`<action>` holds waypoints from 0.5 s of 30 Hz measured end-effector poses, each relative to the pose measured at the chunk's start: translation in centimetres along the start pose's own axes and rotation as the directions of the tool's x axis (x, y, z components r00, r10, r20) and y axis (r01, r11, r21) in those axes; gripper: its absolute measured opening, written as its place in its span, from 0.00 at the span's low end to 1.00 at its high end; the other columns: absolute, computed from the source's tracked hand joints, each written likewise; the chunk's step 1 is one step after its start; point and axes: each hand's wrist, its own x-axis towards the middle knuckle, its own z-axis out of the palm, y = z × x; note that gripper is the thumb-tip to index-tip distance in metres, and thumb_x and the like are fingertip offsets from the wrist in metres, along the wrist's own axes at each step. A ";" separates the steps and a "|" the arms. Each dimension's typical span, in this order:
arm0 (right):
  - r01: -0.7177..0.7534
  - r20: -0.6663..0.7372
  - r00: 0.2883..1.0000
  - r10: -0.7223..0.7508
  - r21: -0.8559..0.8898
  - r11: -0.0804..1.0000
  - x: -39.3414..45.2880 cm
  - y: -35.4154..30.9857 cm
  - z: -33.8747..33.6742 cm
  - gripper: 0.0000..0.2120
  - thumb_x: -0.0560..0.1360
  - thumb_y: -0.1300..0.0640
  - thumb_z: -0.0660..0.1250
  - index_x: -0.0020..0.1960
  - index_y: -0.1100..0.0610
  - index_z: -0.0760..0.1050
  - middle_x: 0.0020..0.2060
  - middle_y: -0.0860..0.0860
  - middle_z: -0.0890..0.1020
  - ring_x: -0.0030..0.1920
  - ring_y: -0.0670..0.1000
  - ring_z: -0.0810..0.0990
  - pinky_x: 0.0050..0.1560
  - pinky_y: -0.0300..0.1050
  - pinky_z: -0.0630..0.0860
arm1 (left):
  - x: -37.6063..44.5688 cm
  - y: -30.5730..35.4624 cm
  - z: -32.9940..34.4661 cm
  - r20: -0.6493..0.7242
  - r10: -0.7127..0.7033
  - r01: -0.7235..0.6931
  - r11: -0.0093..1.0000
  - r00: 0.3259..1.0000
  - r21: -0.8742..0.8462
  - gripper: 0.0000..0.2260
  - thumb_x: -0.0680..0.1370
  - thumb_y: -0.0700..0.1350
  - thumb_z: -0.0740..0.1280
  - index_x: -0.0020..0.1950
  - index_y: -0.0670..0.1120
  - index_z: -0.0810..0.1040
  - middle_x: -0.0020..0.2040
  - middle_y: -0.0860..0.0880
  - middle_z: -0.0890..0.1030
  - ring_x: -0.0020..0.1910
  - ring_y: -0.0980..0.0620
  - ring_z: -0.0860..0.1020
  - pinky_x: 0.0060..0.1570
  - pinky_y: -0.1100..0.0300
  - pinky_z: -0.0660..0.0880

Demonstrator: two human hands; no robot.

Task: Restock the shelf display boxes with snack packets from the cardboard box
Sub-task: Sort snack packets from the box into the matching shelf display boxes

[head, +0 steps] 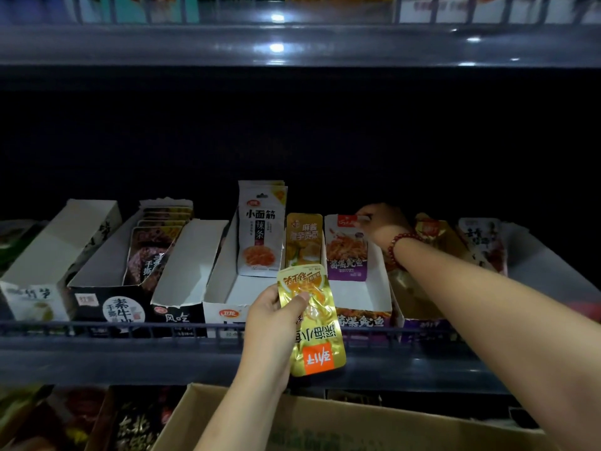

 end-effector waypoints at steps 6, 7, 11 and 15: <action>0.019 -0.006 1.000 -0.020 -0.050 0.999 -0.7 0.9 -0.2 0.19 0.77 0.48 0.65 0.67 0.41 0.71 0.68 0.52 0.70 0.66 0.59 0.69 0.63 0.54 0.72 | -0.5 0.1 0.5 0.005 -0.005 0.005 1.000 1.000 -0.016 0.04 0.79 0.40 0.67 0.52 0.45 0.79 0.43 0.46 0.86 0.42 0.45 0.85 0.43 0.51 0.80; 0.026 -0.014 1.000 -0.026 -0.019 0.999 -1.2 1.0 -0.5 0.19 0.76 0.47 0.65 0.67 0.40 0.70 0.68 0.52 0.69 0.66 0.59 0.68 0.63 0.55 0.72 | -0.6 0.3 0.7 0.001 -0.012 0.013 0.999 1.000 -0.037 0.03 0.79 0.40 0.66 0.51 0.45 0.79 0.42 0.45 0.86 0.41 0.45 0.85 0.42 0.51 0.80; 0.155 -0.038 0.988 -0.150 0.228 0.961 -6.1 0.4 -3.1 0.13 0.76 0.49 0.66 0.60 0.47 0.77 0.60 0.50 0.78 0.61 0.54 0.75 0.59 0.54 0.74 | -1.4 0.8 2.0 0.006 -0.061 0.061 0.994 0.998 -0.095 0.04 0.78 0.40 0.67 0.52 0.43 0.78 0.41 0.43 0.85 0.40 0.43 0.84 0.39 0.52 0.80; 0.128 0.067 0.984 -0.165 0.381 0.916 -12.2 0.4 -6.0 0.08 0.70 0.38 0.65 0.49 0.36 0.76 0.56 0.43 0.79 0.61 0.50 0.74 0.62 0.54 0.73 | -2.6 1.4 3.8 0.007 -0.066 0.066 0.994 0.998 -0.085 0.05 0.78 0.41 0.69 0.53 0.44 0.79 0.41 0.45 0.86 0.39 0.46 0.85 0.34 0.55 0.78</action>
